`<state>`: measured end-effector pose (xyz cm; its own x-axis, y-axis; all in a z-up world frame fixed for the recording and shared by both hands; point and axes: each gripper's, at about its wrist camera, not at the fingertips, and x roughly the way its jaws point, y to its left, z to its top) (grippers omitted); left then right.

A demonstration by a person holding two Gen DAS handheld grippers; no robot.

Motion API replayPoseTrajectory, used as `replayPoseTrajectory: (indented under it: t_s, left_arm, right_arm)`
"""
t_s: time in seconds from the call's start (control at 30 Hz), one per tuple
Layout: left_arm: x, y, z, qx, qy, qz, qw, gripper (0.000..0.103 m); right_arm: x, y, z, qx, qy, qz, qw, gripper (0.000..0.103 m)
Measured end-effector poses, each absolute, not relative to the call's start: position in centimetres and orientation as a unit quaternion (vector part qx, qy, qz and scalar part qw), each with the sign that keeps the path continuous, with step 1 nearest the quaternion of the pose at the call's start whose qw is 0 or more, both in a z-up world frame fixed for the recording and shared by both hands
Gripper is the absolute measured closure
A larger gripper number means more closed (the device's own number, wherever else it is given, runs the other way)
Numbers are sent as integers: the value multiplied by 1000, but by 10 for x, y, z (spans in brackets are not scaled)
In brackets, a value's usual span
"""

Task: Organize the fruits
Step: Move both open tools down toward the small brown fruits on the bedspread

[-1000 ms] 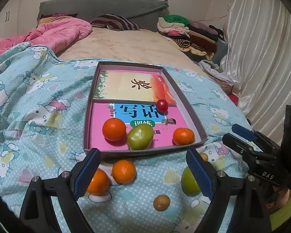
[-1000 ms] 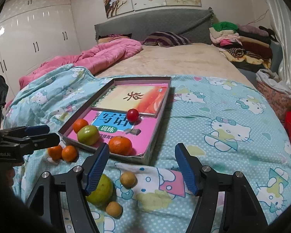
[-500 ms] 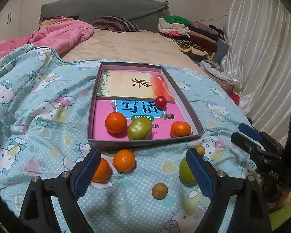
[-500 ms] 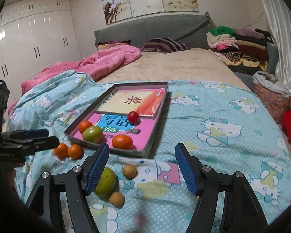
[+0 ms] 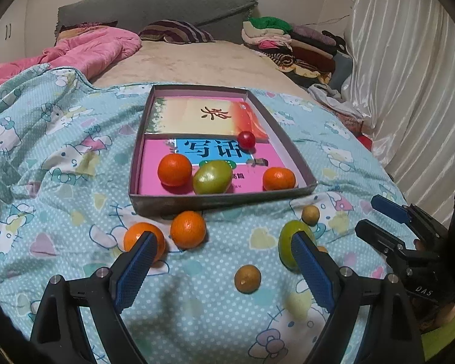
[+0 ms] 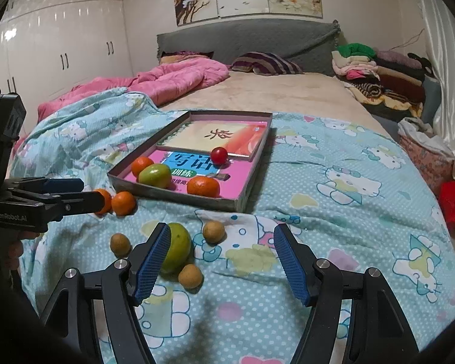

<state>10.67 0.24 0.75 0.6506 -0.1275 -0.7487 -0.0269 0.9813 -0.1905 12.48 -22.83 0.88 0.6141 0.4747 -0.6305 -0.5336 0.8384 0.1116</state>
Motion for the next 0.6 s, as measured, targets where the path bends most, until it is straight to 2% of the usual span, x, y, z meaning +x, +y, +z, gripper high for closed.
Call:
replayPoseTrajectory:
  t_s: [0.6]
  left_arm:
    - [96,-7,-14,-76,438,-43,895,13]
  right_arm:
    - [110,-214,-11,-84,358,292,883,31]
